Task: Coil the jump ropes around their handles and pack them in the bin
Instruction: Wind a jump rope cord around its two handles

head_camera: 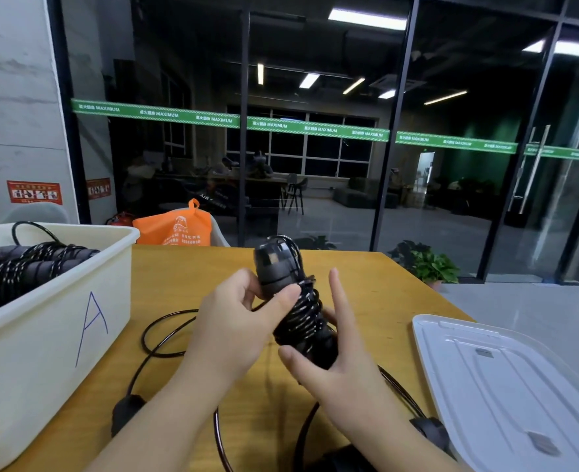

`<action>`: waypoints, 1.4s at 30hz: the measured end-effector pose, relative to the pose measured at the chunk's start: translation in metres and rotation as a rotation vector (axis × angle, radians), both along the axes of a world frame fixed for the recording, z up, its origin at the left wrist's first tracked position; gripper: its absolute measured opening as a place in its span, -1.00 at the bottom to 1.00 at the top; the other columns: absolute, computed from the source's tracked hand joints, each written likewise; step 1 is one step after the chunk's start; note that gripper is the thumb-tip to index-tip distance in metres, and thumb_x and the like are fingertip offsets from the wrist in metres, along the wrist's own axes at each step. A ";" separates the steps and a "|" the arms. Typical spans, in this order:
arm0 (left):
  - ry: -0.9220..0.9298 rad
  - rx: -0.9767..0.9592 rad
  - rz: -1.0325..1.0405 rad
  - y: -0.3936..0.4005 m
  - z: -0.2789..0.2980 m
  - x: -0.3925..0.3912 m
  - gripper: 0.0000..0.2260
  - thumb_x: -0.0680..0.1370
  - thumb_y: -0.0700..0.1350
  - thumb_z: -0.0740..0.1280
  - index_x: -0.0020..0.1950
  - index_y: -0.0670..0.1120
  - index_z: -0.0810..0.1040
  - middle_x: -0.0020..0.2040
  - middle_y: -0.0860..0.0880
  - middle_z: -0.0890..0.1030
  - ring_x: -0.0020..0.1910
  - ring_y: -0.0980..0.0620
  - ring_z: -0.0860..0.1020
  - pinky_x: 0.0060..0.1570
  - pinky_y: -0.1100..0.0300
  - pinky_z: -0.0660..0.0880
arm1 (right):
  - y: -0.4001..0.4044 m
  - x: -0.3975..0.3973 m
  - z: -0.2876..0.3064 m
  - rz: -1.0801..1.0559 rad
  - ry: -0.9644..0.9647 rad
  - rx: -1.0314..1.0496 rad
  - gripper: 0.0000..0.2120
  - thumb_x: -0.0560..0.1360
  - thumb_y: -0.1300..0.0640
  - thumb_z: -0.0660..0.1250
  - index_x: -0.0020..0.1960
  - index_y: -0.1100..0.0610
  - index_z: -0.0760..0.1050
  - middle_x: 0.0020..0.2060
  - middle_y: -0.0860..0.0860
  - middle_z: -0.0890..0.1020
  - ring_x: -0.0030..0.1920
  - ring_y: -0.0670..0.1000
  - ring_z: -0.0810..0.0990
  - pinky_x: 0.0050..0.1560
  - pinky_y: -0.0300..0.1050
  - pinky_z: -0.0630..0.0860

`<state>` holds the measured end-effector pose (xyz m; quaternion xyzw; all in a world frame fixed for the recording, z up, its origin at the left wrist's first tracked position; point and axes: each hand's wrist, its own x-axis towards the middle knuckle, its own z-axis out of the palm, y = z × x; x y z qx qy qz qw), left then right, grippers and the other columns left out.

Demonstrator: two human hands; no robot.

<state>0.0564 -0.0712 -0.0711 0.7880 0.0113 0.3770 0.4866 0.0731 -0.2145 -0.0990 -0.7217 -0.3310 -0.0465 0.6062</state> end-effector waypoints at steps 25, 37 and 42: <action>-0.089 0.357 -0.244 -0.001 -0.005 0.001 -0.80 0.56 0.08 0.17 0.05 0.13 0.56 -0.10 0.16 0.60 -0.01 0.17 0.55 -0.06 0.31 0.47 | -0.015 0.012 0.000 0.481 0.708 0.453 -0.17 -0.07 0.07 0.55 0.20 0.14 0.47 -0.22 0.18 0.56 -0.47 0.04 0.42 -0.59 -0.28 0.25; 0.171 0.295 -0.149 0.008 -0.010 0.004 -0.58 0.43 0.32 -0.04 -0.04 0.08 0.43 -0.24 0.09 0.56 -0.24 0.22 0.50 -0.27 0.33 0.37 | -0.019 0.014 0.002 0.690 0.924 0.668 -0.40 -0.05 0.13 0.60 -0.07 0.37 0.60 -0.18 0.24 0.57 -0.49 0.05 0.43 -0.63 -0.25 0.32; 0.173 0.061 -0.382 0.007 -0.009 0.006 -0.59 0.48 0.28 0.03 -0.06 0.16 0.61 -0.13 0.22 0.65 -0.11 0.26 0.57 -0.11 0.35 0.42 | -0.020 0.021 -0.001 0.859 0.947 0.629 -0.49 0.40 0.01 0.38 0.20 0.35 0.51 0.05 0.20 0.58 -0.28 0.04 0.53 -0.38 -0.17 0.46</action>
